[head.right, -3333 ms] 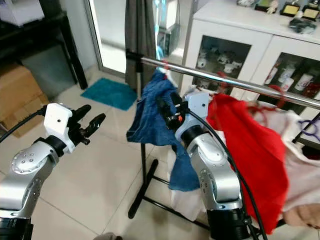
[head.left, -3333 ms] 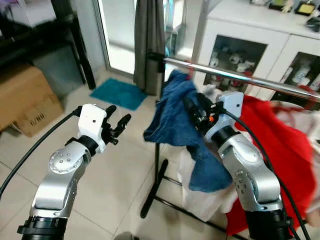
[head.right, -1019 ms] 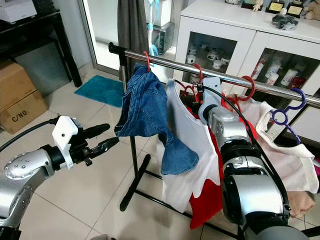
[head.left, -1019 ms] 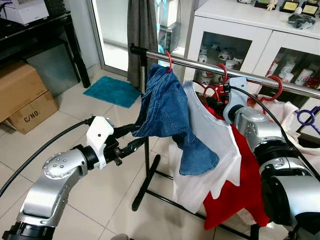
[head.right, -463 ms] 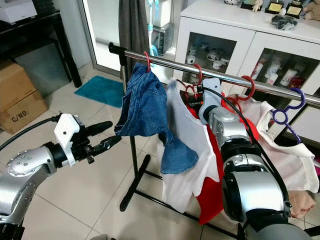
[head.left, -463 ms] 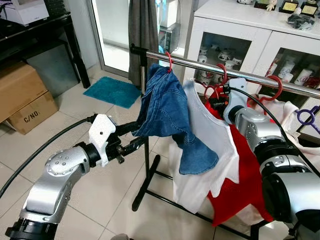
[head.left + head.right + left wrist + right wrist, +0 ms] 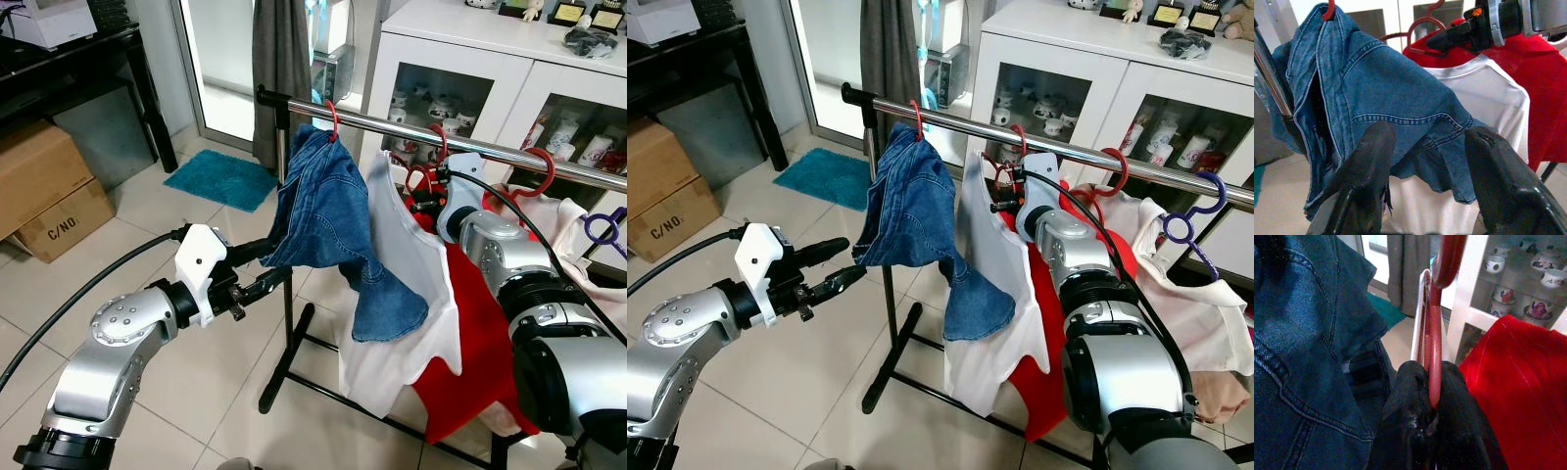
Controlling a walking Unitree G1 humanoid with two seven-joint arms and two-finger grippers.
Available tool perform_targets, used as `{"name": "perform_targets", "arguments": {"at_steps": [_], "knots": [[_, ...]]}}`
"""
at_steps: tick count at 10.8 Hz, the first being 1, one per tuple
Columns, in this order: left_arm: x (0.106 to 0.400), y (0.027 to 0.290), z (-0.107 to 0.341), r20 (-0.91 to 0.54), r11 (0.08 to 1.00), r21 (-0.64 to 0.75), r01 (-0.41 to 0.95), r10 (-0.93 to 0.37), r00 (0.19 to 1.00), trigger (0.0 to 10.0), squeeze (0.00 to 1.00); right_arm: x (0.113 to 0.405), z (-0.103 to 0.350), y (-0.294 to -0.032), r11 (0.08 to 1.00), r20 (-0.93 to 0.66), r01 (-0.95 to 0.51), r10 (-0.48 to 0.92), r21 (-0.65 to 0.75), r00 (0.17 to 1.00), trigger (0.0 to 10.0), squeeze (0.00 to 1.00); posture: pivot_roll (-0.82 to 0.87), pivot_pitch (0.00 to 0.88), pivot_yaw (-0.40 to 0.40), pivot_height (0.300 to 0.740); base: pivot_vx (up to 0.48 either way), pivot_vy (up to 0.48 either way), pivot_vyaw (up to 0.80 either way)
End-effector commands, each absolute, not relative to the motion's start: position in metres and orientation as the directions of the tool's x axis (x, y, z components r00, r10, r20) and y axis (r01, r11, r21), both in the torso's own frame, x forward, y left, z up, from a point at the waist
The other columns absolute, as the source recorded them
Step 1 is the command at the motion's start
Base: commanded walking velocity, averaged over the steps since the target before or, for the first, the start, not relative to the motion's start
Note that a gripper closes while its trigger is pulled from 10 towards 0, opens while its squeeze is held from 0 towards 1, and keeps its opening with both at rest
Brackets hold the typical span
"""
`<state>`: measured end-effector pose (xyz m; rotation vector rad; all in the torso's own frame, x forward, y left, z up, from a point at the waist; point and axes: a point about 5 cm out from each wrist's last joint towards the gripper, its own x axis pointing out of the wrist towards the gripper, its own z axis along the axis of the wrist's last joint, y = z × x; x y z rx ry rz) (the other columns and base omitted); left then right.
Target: Hang hanger
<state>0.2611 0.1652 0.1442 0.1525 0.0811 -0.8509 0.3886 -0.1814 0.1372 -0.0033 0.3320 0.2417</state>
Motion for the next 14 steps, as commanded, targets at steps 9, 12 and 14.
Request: {"name": "perform_targets", "arguments": {"at_steps": [9,12,14], "knots": [[0.282,0.157,0.146,-0.104,0.774,0.143,0.617,-0.608,0.787,10.0,0.00,0.350,0.166,-0.172,0.944,-0.048,-0.318,0.315,-0.091,0.948,0.0,0.00,-0.03,0.000,-0.008,0.740,0.000,0.000,0.00],[0.281,0.158,0.141,-0.118,0.784,0.145,0.603,-0.592,0.797,10.0,0.00,0.326,0.152,-0.174,0.961,-0.040,-0.260,0.257,-0.095,0.966,0.0,0.00,-0.03,0.000,-0.016,0.740,-0.081,0.000,0.00],[0.281,0.157,0.139,-0.122,0.786,0.144,0.601,-0.589,0.799,10.0,0.00,0.316,0.147,-0.172,0.966,-0.053,-0.236,0.231,-0.110,0.971,0.0,0.00,-0.04,0.000,-0.018,0.740,-0.242,0.000,0.00]]}}
